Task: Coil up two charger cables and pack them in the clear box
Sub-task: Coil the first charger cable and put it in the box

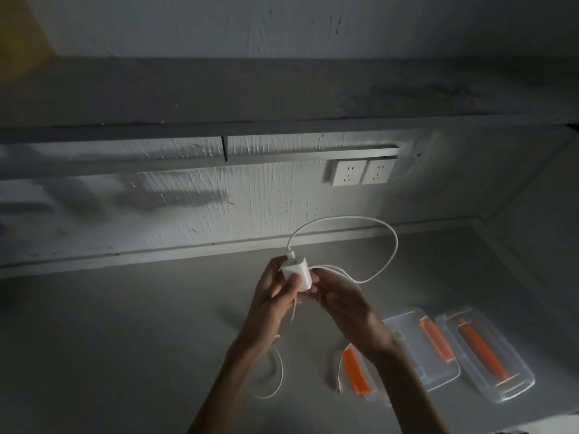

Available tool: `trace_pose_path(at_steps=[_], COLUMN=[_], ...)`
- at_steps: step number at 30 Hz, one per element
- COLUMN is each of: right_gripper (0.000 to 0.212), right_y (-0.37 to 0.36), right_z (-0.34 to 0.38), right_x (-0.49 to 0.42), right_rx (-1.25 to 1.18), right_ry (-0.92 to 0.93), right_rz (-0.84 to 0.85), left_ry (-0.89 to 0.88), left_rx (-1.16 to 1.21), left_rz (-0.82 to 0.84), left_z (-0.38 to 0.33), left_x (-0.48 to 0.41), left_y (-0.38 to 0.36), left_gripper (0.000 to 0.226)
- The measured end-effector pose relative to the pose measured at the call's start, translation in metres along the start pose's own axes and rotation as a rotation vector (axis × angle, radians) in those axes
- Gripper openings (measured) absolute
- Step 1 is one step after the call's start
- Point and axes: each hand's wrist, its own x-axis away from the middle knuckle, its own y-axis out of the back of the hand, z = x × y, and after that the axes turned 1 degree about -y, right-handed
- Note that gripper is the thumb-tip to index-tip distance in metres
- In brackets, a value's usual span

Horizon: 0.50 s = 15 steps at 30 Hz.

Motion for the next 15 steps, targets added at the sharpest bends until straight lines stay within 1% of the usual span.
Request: trace_pose_path(at_steps=[1, 2, 3, 4, 5, 6, 7, 8, 9, 10, 11, 13, 14, 15], right_gripper=[0.036, 0.029, 0.024, 0.023, 0.033, 0.050, 0.067, 0.078, 0.084, 0.082, 0.072, 0.035, 0.023, 0.021], right_y=[-0.003, -0.006, -0.009, -0.010, -0.010, -0.009, -0.011, -0.016, -0.020, -0.024, -0.026, -0.018, -0.006, 0.011], right_z=[0.000, -0.001, -0.001, 0.000, 0.005, 0.009, 0.014, 0.022, 0.028, 0.036, 0.045, 0.057, 0.064, 0.070], right_x=[0.008, 0.016, 0.021, 0.026, 0.030, 0.034, 0.037, 0.038, 0.039, 0.040, 0.041, 0.044, 0.048, 0.053], right_rx=[0.018, 0.080, 0.108, 0.052, -0.051, -0.140, -0.160, -0.132, -0.083, -0.034, 0.014, 0.052, 0.082, 0.108], right_ry=[-0.042, -0.047, -0.034, -0.024, 0.028, 0.089, 0.133, 0.180, 0.211, 0.225, 0.225, 0.226, 0.243, 0.256], right_rz=[-0.027, -0.076, -0.157, -0.215, -0.209, -0.176, -0.145, -0.134, -0.112, -0.083, -0.058, -0.063, -0.089, -0.104], left_ry=[-0.008, -0.017, -0.027, -0.033, -0.037, -0.045, -0.056, -0.065, -0.073, -0.082, -0.089, -0.099, -0.104, -0.109], left_rx=[-0.005, 0.005, 0.027, 0.058, 0.088, 0.115, 0.140, 0.163, 0.185, 0.207, 0.226, 0.224, 0.206, 0.189], left_rz=[0.030, 0.063, 0.093, 0.125, 0.155, 0.180, 0.206, 0.231, 0.252, 0.265, 0.264, 0.229, 0.210, 0.207], left_z=[-0.011, -0.021, -0.031, -0.041, -0.050, -0.059, -0.067, -0.074, -0.080, -0.085, -0.089, -0.095, -0.097, -0.099], left_x=[0.000, 0.001, 0.002, 0.003, 0.003, 0.003, 0.002, 0.001, -0.001, -0.003, -0.005, -0.012, -0.015, -0.018], left_y=[-0.005, -0.010, -0.016, -0.023, -0.031, -0.041, -0.051, -0.064, -0.078, -0.093, -0.107, -0.130, -0.137, -0.140], left_gripper=[0.025, 0.026, 0.032, 0.039, 0.041, 0.037, 0.031, 0.025, 0.022, 0.021, 0.023, 0.029, 0.031, 0.032])
